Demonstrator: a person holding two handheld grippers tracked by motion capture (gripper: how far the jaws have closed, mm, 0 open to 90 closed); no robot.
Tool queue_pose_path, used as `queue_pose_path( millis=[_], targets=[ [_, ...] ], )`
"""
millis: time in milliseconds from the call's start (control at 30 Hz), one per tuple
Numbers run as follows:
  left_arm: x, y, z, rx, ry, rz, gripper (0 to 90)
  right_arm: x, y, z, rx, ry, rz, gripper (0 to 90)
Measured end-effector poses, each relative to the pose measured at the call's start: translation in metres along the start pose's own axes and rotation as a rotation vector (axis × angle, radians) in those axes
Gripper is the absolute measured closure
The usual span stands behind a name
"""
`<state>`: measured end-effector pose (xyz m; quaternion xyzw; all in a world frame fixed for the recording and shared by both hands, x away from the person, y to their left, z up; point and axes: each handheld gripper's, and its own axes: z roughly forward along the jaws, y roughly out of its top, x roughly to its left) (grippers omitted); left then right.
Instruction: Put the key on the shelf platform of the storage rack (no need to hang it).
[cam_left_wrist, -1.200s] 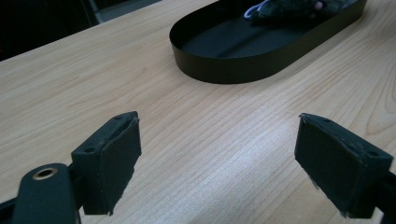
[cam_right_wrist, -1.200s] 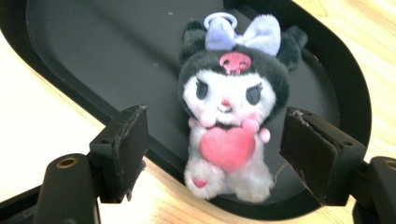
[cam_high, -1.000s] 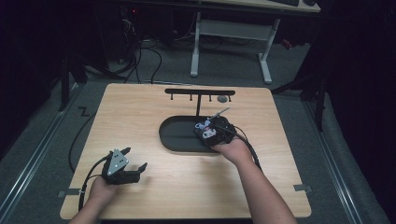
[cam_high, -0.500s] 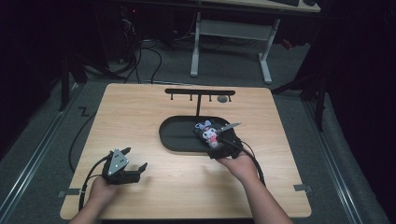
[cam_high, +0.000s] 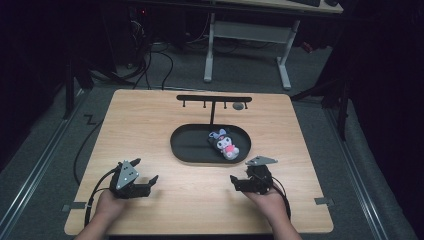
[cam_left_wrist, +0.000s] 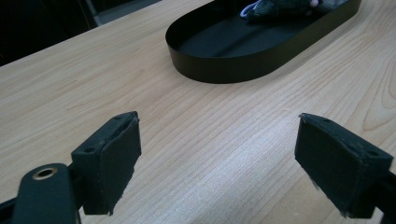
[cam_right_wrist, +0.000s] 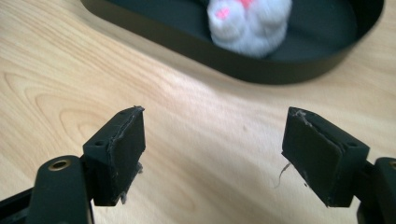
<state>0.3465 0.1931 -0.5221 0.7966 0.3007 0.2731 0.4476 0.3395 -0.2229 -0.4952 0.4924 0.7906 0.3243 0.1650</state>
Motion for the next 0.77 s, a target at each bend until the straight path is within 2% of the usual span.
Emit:
queue_pose_path(
  millis=[133,233,300,367,400,467,533,600,767],
  targets=[
    [0.0,0.0,0.0,-0.003,0.0,0.002,15.5,-0.003,-0.018,-0.006,-0.035,-0.023,0.01,21.5],
    [0.0,0.0,0.0,-0.005,0.001,0.002,15.5,-0.004,-0.033,-0.011,-0.086,-0.044,0.028,21.6],
    [0.0,0.0,0.0,-0.005,0.001,0.002,15.5,-0.003,-0.044,-0.014,-0.134,-0.069,0.041,21.6],
    [0.0,0.0,0.0,-0.004,0.0,0.0,15.4,-0.001,-0.058,-0.019,-0.221,-0.113,0.045,22.2],
    [0.0,0.0,0.0,-0.004,0.0,0.0,15.5,-0.001,-0.063,-0.021,-0.247,-0.106,0.056,22.2],
    [0.0,0.0,0.001,0.0,-0.002,0.003,15.5,-0.001,-0.063,-0.023,-0.24,-0.087,0.062,21.8],
    [0.0,0.0,0.001,0.003,-0.002,0.007,15.5,-0.001,-0.065,-0.021,-0.243,-0.101,0.053,21.7],
    [0.0,0.0,0.001,0.003,-0.001,0.009,15.5,-0.002,-0.064,-0.019,-0.238,-0.094,0.063,21.7],
    [-0.001,0.0,0.0,-0.001,-0.002,0.019,15.5,-0.004,-0.063,-0.021,-0.281,-0.094,0.068,21.0]
  ],
)
